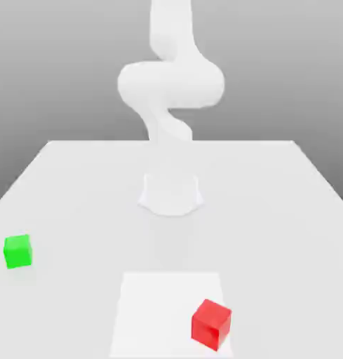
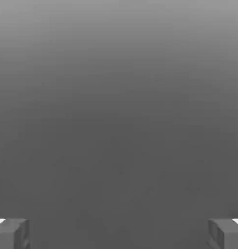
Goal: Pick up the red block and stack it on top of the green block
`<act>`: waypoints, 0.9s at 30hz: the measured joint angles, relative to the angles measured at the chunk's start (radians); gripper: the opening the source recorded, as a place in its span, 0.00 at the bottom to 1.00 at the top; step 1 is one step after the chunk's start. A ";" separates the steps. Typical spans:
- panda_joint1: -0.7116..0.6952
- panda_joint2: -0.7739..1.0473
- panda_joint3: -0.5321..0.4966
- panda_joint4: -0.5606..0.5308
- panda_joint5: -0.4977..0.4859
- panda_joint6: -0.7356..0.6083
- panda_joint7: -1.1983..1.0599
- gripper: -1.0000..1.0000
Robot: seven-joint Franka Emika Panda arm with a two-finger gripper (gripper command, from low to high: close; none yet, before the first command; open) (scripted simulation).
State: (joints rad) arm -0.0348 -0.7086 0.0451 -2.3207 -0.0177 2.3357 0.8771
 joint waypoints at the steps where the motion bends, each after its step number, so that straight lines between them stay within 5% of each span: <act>1: -0.015 0.039 0.019 -0.009 -0.009 0.016 0.034 0.50; 14: -0.130 0.517 0.190 -0.117 -0.130 0.202 0.457 0.50; 27: -0.082 0.968 0.191 -0.194 -0.146 0.432 0.745 0.50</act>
State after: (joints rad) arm -0.1171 0.2589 0.2360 -2.5147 -0.1639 2.7673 1.6219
